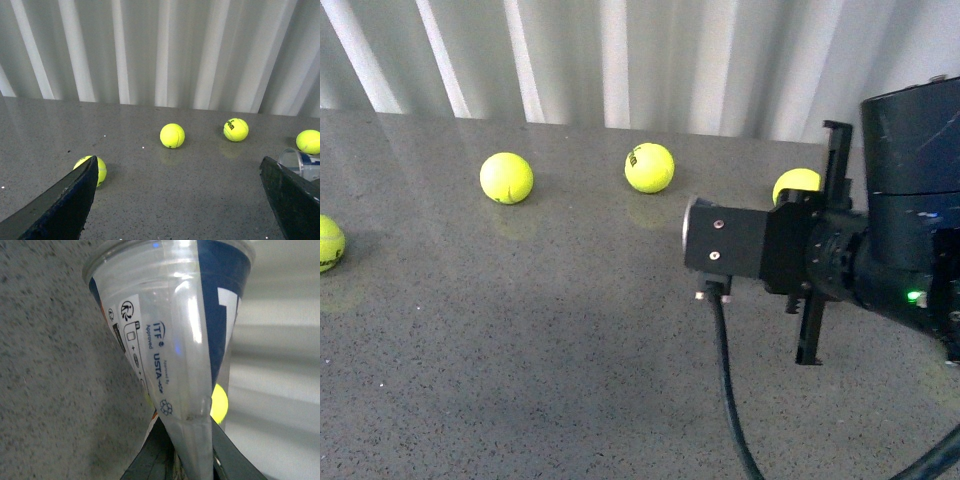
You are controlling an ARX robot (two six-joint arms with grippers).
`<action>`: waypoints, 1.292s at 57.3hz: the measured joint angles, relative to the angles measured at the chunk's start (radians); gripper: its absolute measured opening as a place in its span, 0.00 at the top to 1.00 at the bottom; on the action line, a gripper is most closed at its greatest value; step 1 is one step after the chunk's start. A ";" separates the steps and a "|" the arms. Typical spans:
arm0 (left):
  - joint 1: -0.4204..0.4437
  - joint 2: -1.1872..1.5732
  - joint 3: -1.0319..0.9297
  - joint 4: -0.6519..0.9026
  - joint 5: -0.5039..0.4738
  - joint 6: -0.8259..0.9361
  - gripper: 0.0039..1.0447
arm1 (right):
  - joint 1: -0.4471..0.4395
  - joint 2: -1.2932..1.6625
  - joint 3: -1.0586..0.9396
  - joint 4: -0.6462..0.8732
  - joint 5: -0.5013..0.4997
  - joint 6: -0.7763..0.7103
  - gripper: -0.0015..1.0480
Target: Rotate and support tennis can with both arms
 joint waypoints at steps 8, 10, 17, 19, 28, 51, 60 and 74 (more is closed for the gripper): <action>0.000 0.000 0.000 0.000 0.000 0.000 0.06 | 0.037 0.066 0.073 -0.003 -0.020 -0.004 0.95; 0.000 0.000 0.000 0.000 0.000 0.000 0.06 | 0.046 0.082 0.097 -0.010 -0.027 -0.004 0.95; 0.000 0.000 0.000 0.000 0.000 0.000 0.06 | 0.072 0.151 0.198 -0.033 -0.051 -0.005 0.95; 0.000 0.000 0.000 0.000 0.000 0.000 0.06 | 0.079 0.173 0.230 -0.042 -0.051 -0.004 0.95; 0.000 0.000 0.000 0.000 0.000 0.000 0.06 | 0.108 0.246 0.330 -0.058 -0.051 0.020 0.95; 0.000 0.000 0.000 0.000 0.000 0.000 0.06 | 0.159 0.311 0.390 -0.075 -0.060 0.071 0.95; 0.000 0.000 0.000 0.000 0.000 0.000 0.06 | 0.166 0.311 0.392 -0.091 -0.046 0.079 0.94; 0.000 0.000 0.000 0.000 0.000 0.000 0.06 | 0.168 0.297 0.382 -0.137 -0.068 0.150 0.48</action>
